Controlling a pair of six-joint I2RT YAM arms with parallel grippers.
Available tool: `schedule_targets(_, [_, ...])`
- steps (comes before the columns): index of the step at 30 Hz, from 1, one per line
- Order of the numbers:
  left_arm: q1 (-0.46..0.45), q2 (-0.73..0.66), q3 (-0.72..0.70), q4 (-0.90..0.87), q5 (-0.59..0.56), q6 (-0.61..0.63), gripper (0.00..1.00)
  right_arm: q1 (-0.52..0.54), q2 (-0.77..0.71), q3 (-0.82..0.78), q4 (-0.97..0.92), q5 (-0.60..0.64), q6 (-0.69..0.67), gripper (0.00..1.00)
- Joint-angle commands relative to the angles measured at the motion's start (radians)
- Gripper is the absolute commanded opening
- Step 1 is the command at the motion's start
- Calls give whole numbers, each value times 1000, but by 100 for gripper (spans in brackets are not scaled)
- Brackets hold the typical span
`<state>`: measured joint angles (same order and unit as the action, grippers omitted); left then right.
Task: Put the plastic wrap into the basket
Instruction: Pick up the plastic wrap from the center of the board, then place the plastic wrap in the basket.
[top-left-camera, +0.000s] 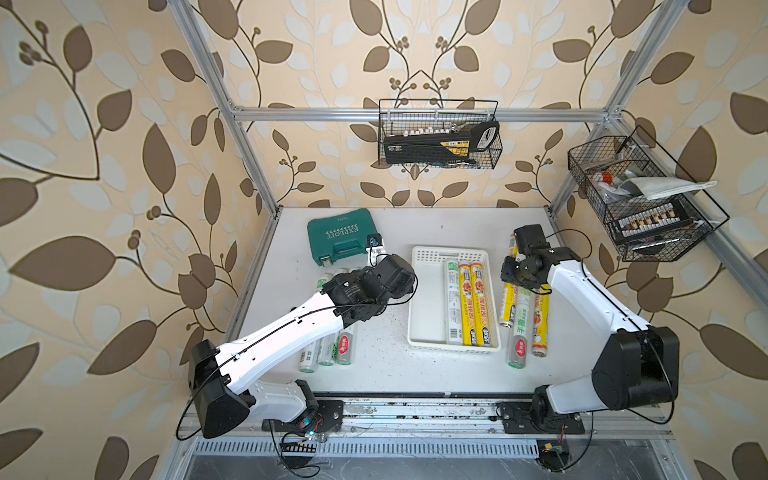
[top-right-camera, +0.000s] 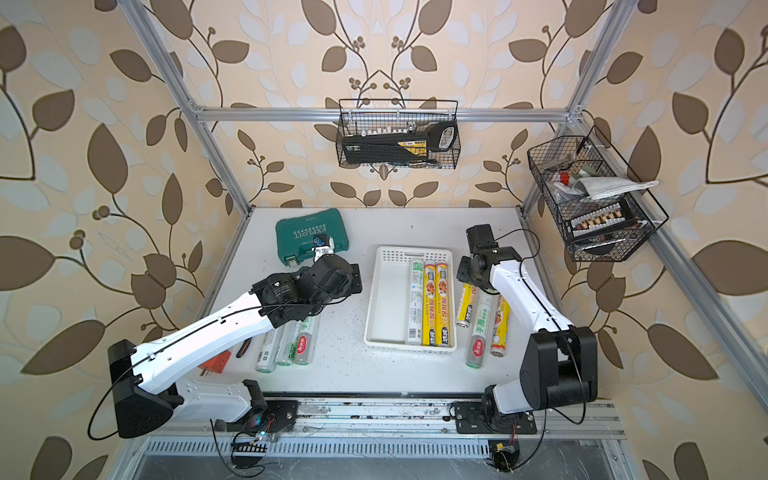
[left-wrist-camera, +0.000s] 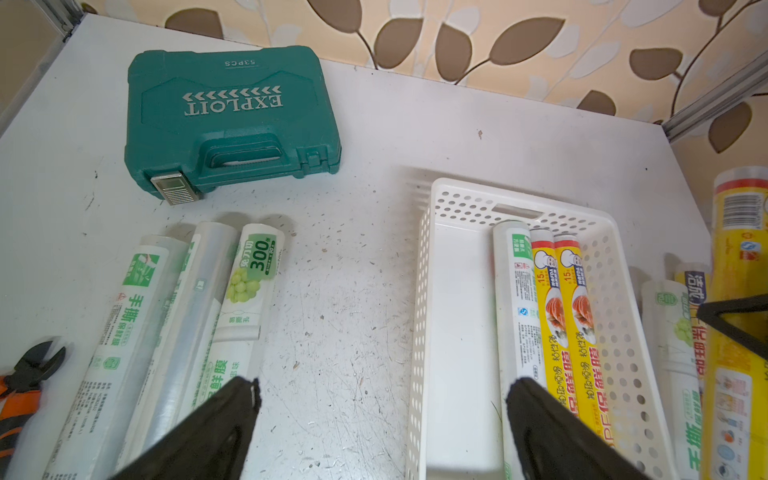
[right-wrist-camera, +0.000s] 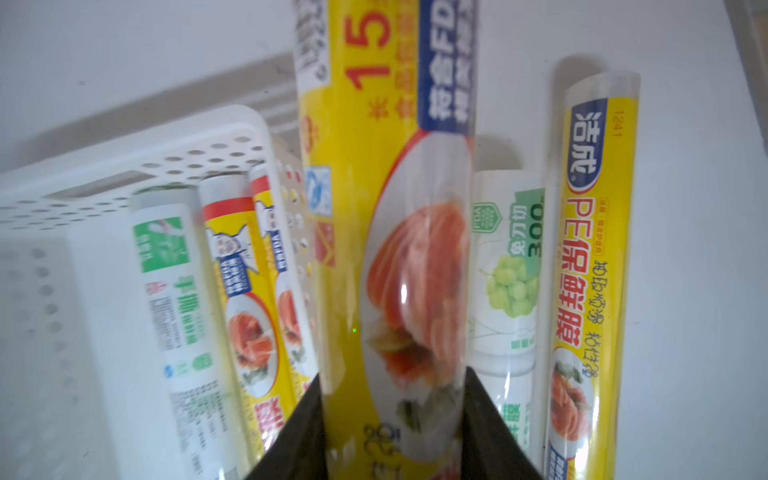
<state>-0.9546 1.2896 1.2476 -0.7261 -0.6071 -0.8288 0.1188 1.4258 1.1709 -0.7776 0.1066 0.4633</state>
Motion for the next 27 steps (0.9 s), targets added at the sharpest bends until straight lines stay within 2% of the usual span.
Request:
schedule_targets(1, [9,-55,-7,-36,-63,-27,99,34,-67,44,-35,-122,15,40])
schedule_targets(8, [8,-152,-64,-44,-136,-27,99,126,-104,69,-14,-256,100,40])
schedule_targets(16, [13,-230,-102,-70,-185,-27,99,247,-105,8,140,-304,235,40])
schedule_targets(19, [13,-242,-109,-73,-189,-30,99,301,-103,-34,225,-292,282,39])
schedule_targets(27, [14,-251,-109,-82,-190,-31,99,410,-50,-73,304,-182,316,39])
